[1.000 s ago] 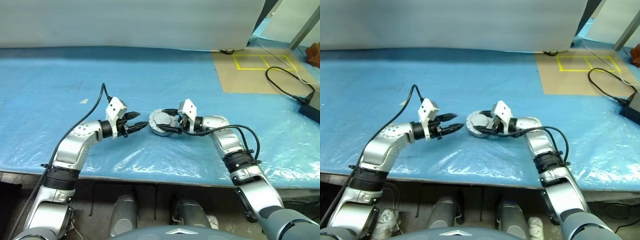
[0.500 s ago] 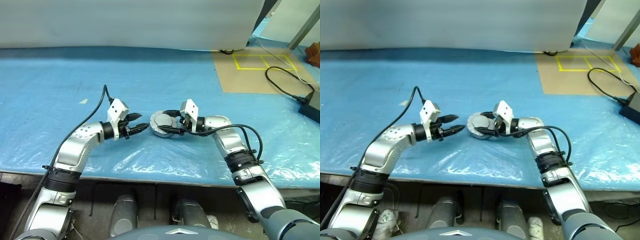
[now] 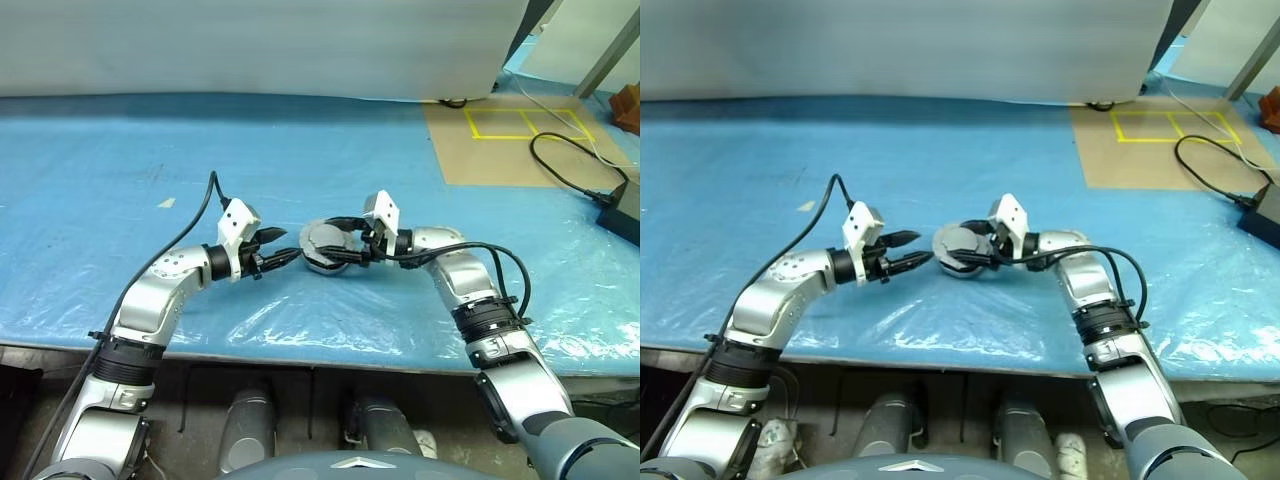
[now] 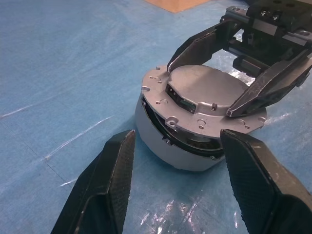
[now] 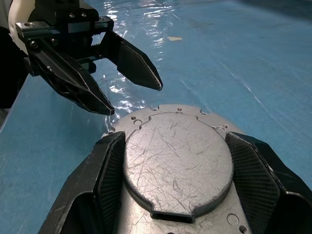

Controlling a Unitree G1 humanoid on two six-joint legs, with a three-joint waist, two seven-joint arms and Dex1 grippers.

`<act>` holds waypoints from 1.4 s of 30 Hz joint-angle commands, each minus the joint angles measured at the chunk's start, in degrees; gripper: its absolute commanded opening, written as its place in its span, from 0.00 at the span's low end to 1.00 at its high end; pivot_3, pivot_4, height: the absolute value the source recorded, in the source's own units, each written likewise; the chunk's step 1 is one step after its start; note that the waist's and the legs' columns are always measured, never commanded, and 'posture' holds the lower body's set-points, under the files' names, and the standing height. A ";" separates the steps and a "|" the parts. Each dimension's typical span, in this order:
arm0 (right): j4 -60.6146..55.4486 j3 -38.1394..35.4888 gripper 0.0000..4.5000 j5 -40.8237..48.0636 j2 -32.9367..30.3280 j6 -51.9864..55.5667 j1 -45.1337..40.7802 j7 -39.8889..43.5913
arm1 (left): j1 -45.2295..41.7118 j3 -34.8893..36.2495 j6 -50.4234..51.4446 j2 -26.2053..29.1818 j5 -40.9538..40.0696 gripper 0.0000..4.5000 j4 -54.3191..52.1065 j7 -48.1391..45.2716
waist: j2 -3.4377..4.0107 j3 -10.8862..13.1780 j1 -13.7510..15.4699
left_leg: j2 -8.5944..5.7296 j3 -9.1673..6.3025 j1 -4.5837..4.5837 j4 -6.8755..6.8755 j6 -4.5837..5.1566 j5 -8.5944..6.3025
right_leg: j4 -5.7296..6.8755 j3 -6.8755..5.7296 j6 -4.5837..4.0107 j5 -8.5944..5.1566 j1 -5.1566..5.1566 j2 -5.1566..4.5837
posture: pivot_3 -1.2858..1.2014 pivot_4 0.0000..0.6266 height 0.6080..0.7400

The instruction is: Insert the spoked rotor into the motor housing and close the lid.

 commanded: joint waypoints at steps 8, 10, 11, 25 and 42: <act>0.02 1.49 0.65 -2.35 0.00 -5.23 0.41 -0.39 | 0.15 0.27 -0.67 0.02 -0.21 0.65 -2.28 0.19 | 0.00 0.00 -0.02 | 0.00 0.00 0.00 -0.01 0.00 0.00 | -0.01 0.00 0.00 0.00 0.00 0.00 | 0.52 0.24 1.00; 0.36 1.44 0.65 -2.58 0.43 -5.43 0.62 -1.05 | 0.34 0.38 -0.63 0.08 -0.26 0.65 -2.43 0.25 | 0.00 0.00 -0.03 | 0.00 0.00 0.00 0.00 0.00 0.00 | -0.01 0.00 0.00 0.00 0.00 0.00 | 0.52 0.24 1.00; 0.22 1.39 0.65 -2.36 0.68 -5.12 0.81 -1.14 | 0.45 0.44 -0.55 0.07 -0.32 0.65 -2.54 0.35 | 0.00 0.00 -0.02 | 0.00 0.00 0.00 0.00 0.00 0.00 | -0.01 0.00 0.00 0.00 0.00 0.00 | 0.52 0.24 1.00; 3.38 1.72 0.65 -3.71 0.15 -6.65 2.37 -1.00 | 0.69 0.14 -0.68 -0.04 -0.23 0.65 -2.87 0.55 | 0.00 0.00 -0.02 | 0.00 0.00 0.02 0.06 0.01 0.00 | 0.04 0.00 0.00 0.00 0.03 0.00 | 0.52 0.24 1.00; 4.67 1.13 0.65 -1.62 -0.79 -6.91 0.41 3.56 | 0.58 0.20 -0.52 0.18 -0.20 0.65 -3.20 0.56 | 0.00 0.00 0.25 | 0.06 -0.01 0.08 0.43 0.06 -0.04 | 0.39 0.00 -0.01 -0.01 0.08 -0.02 | 0.52 0.24 1.00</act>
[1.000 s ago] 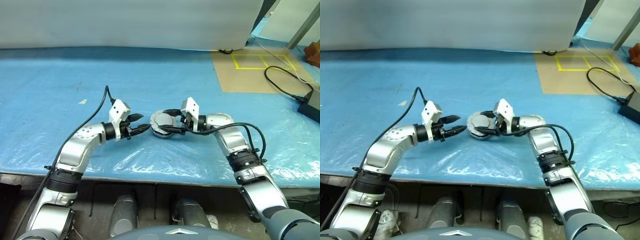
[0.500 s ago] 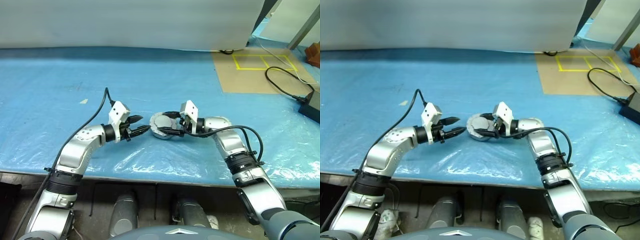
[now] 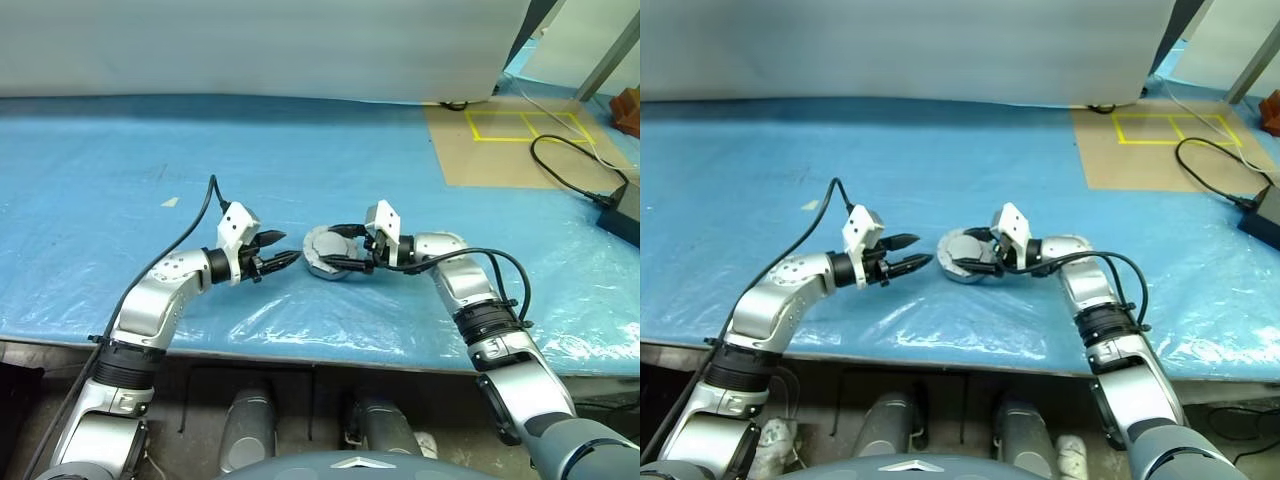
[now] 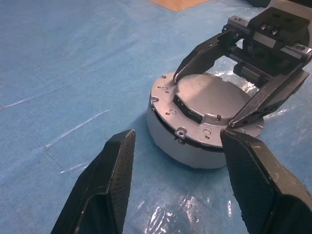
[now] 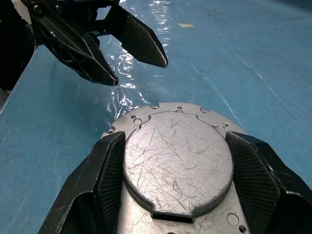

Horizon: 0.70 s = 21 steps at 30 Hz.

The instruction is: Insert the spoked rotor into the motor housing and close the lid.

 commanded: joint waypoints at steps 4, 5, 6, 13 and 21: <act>-0.37 -0.77 0.65 1.47 0.04 1.03 -0.54 1.13 | -0.13 0.10 -0.52 0.16 -0.21 0.65 -2.81 0.08 | 0.00 0.00 -0.04 | 0.00 0.00 -0.01 0.00 0.00 0.00 | 0.00 0.00 0.00 0.00 -0.01 0.00 | 0.52 0.24 1.00; -0.23 -0.91 0.65 1.59 0.00 1.00 -0.74 1.14 | -0.16 0.08 -0.46 0.14 -0.22 0.65 -2.85 0.11 | 0.00 0.00 -0.04 | 0.00 0.00 -0.01 0.00 0.00 0.00 | 0.00 0.00 0.00 0.00 -0.01 0.00 | 0.52 0.24 1.00; -0.13 -0.99 0.65 1.68 -0.05 1.00 -0.88 1.19 | -0.20 0.07 -0.40 0.10 -0.24 0.65 -2.88 0.14 | 0.00 0.00 -0.04 | 0.00 0.00 -0.02 0.00 0.00 0.00 | 0.00 0.00 0.00 0.00 -0.01 0.00 | 0.52 0.24 1.00; 0.65 -2.30 0.65 3.16 0.02 2.37 -2.10 1.49 | -0.51 0.00 -0.43 -0.28 -0.21 0.65 -2.73 0.38 | 0.00 0.00 -0.04 | 0.00 0.00 -0.02 0.00 0.00 0.00 | 0.00 0.00 0.00 0.00 -0.02 0.00 | 0.52 0.24 1.00; 1.66 -0.79 0.65 1.51 -1.37 -0.43 -2.16 4.13 | -0.26 -0.30 -0.29 -0.52 -0.28 0.65 -3.11 0.55 | 0.00 0.00 0.03 | 0.00 0.00 -0.04 0.00 0.00 0.00 | -0.01 0.00 0.00 0.00 -0.04 0.00 | 0.52 0.24 1.00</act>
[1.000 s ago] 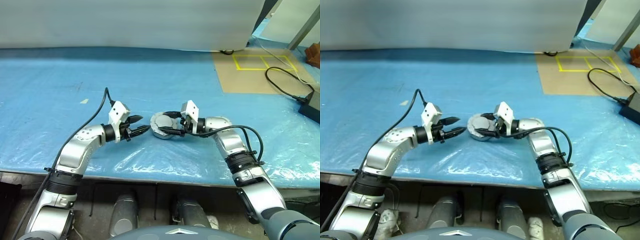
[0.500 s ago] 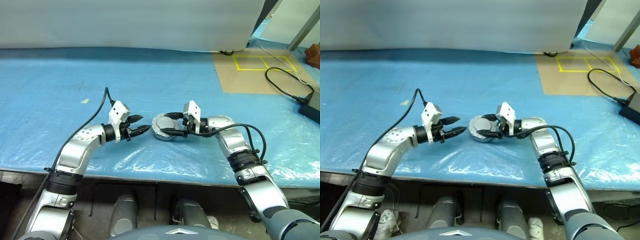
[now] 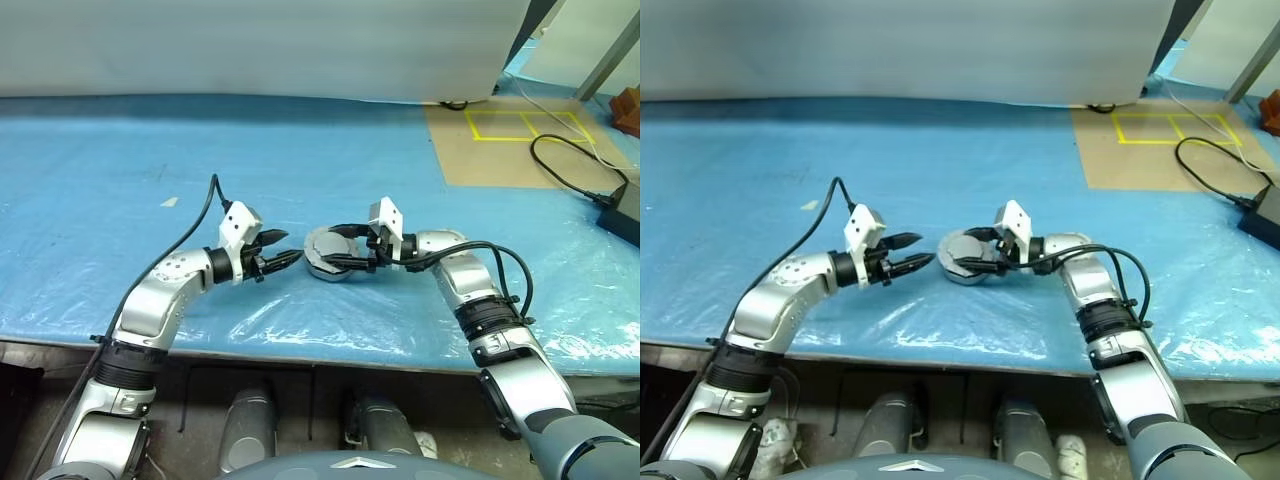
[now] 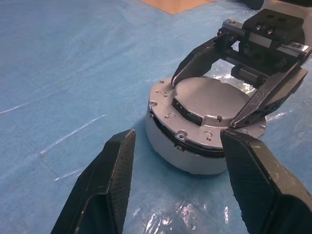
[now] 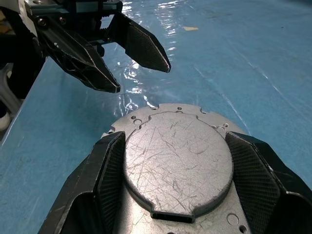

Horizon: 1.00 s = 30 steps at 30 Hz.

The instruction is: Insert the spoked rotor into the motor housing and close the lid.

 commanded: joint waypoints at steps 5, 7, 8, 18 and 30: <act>0.75 0.41 0.65 -1.64 -0.51 -4.00 -0.65 0.84 | -0.32 0.22 -0.44 0.26 -0.26 0.65 -2.28 -0.02 | 0.00 0.00 -0.01 | 0.00 0.00 0.00 0.00 0.00 0.00 | 0.00 0.00 0.00 0.00 -0.01 0.00 | 0.52 0.24 1.00; 1.08 0.58 0.65 -2.32 -0.14 -4.59 -0.50 -0.07 | -0.28 0.28 -0.56 0.28 -0.25 0.65 -2.16 -0.05 | 0.00 0.00 -0.02 | 0.00 0.00 0.00 0.00 0.00 0.00 | -0.01 0.00 0.00 0.00 -0.01 0.00 | 0.52 0.24 1.00; 1.10 0.62 0.65 -2.45 0.03 -4.73 -0.42 -0.28 | -0.26 0.30 -0.63 0.28 -0.23 0.65 -2.08 -0.07 | 0.00 0.00 -0.03 | 0.00 0.00 0.00 0.00 0.00 0.00 | -0.01 0.00 0.00 0.00 -0.01 0.00 | 0.52 0.24 1.00; 4.23 1.98 0.65 -4.86 -1.48 -8.74 0.03 1.19 | -0.15 0.35 -0.96 0.07 -0.22 0.65 -1.92 0.01 | 0.00 0.00 -0.20 | 0.01 0.00 0.02 0.00 0.00 0.00 | 0.00 0.00 0.00 0.00 0.01 0.00 | 0.52 0.24 1.00; 10.60 3.13 0.65 -6.49 -1.18 -11.87 -1.83 1.28 | 0.80 0.45 -0.72 -0.26 -0.33 0.65 -3.33 0.95 | 0.00 0.00 -0.08 | 0.01 0.01 0.20 0.02 -0.01 0.00 | -0.01 0.00 0.00 0.00 0.21 0.00 | 0.52 0.24 1.00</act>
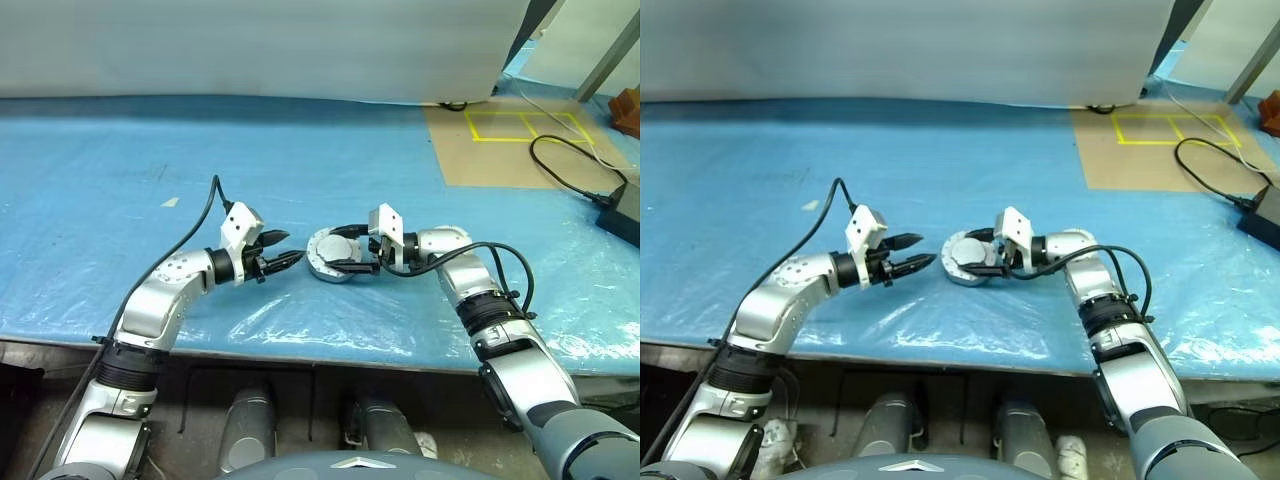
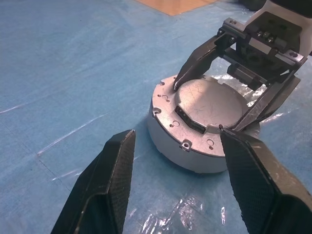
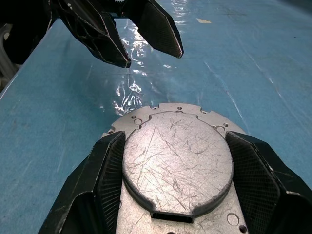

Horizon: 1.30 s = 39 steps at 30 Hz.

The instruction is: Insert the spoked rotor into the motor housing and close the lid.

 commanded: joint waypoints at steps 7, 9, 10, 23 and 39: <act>1.75 1.26 0.65 -1.36 -0.07 5.48 2.18 -0.54 | -0.39 -0.52 -0.65 -1.02 0.39 0.65 -2.92 1.90 | 0.00 0.00 0.05 | 0.04 0.02 0.65 -0.10 -0.21 -0.13 | -0.19 0.00 0.01 -0.01 0.61 0.01 | 0.52 0.24 1.00; 1.05 1.09 0.65 -1.26 -0.20 6.31 2.72 -0.70 | -1.63 -1.75 -1.01 -1.35 1.08 0.65 -2.13 1.40 | 0.00 0.00 0.14 | 0.03 0.02 0.89 -0.26 -0.22 -0.13 | -0.48 0.00 0.01 -0.01 0.92 0.02 | 0.52 0.24 1.00; 0.55 0.99 0.65 -1.30 -0.27 6.57 3.09 -0.85 | -2.38 -2.69 -1.38 -1.43 1.54 0.65 -1.72 0.66 | 0.00 0.00 0.17 | 0.03 0.03 0.98 -0.34 -0.22 -0.13 | -0.60 0.00 0.02 -0.01 1.06 0.02 | 0.52 0.24 1.00; -4.39 -0.18 0.65 -0.87 -0.80 8.57 5.96 -2.87 | -11.77 -5.17 -7.13 -3.75 4.65 0.73 11.37 -3.41 | 0.01 -0.01 0.07 | -0.08 0.08 1.16 -1.11 -0.03 0.00 | -1.30 -0.01 0.02 -0.01 1.25 0.02 | 0.52 0.24 1.00; -5.63 -0.40 0.65 -1.19 -1.23 8.79 7.15 -4.00 | -12.24 -3.40 -6.37 -6.73 1.96 0.85 10.77 -4.37 | 0.01 -0.01 0.20 | -0.09 0.08 1.15 -1.23 -0.03 -0.01 | -1.48 -0.02 0.02 -0.01 1.29 0.02 | 0.52 0.24 1.00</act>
